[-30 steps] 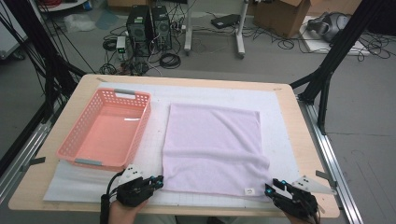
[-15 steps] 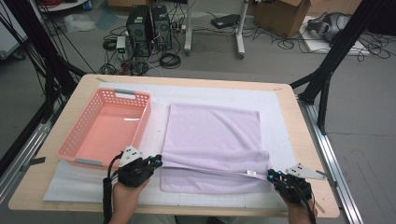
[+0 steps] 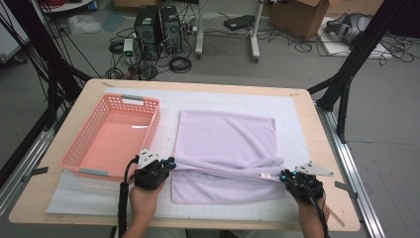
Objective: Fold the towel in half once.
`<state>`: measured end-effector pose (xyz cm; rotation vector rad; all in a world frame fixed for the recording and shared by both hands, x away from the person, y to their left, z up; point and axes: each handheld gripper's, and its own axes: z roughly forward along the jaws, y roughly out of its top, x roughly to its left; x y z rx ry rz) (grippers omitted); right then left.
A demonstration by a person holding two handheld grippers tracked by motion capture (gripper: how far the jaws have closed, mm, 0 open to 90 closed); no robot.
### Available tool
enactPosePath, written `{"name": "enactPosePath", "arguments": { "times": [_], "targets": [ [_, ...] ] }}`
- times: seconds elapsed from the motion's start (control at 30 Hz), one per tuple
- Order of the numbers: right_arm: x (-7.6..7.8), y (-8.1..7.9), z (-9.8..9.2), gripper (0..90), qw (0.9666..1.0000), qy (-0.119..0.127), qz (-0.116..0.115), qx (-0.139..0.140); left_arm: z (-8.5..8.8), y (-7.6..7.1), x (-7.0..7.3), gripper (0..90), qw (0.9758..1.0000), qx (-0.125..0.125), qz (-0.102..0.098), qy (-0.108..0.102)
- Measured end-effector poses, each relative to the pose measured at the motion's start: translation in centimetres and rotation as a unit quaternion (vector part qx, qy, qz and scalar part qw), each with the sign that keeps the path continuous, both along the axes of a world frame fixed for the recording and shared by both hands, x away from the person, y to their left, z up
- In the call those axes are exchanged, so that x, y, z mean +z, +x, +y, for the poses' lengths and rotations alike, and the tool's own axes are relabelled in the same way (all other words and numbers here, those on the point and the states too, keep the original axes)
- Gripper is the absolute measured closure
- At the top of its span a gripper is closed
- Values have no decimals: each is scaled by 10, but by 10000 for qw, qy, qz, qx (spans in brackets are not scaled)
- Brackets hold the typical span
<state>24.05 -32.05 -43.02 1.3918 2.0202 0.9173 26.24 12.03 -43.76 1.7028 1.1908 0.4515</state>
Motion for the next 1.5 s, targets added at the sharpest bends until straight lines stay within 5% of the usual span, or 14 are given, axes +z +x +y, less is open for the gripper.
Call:
{"name": "enactPosePath", "arguments": {
  "times": [0.07,0.2,0.33,0.47,0.7,0.83,0.9,0.93,0.97,1.03,1.27,1.33,1.4,1.5],
  "targets": [
    [-2,-7,-4,723,9999,89,-97,25,1,-7,-2,729,9997,-123,-106,165],
    [-4,-29,-18,723,9990,312,-219,242,9,-18,-5,561,9992,-319,62,223],
    [-2,-58,-32,730,9977,404,-358,410,22,-47,-12,565,9970,-653,-46,408],
    [-6,-75,-37,726,9973,415,-286,534,25,-57,-8,587,9976,-686,-57,109],
    [-16,-67,-28,649,9965,692,-87,461,15,-59,-15,588,9957,-906,210,49],
    [-26,-63,-22,660,9976,549,15,429,8,-63,-25,565,9947,-991,246,93],
    [-24,-63,-20,739,9984,451,58,338,0,-69,-27,579,9956,-833,-38,432],
    [-24,-63,-20,829,9986,380,33,377,-5,-74,-28,681,9920,-799,-388,895],
    [-24,-63,-20,900,9977,452,97,486,-9,-76,-28,848,9892,-925,-488,1028],
    [-23,-65,-16,900,9983,293,84,505,-14,-79,-24,880,9884,-809,-437,1208],
    [-11,-82,-23,900,9973,373,37,631,8,-76,-13,881,9950,-889,38,457],
    [-12,-80,-26,882,9967,632,-47,508,8,-75,-13,880,9952,-884,55,420],
    [-16,-74,-22,665,9967,707,-18,407,5,-75,-15,879,9947,-912,76,474],
    [-24,-63,-13,653,9975,583,119,383,5,-74,-18,877,9945,-919,134,488]
  ]
}}
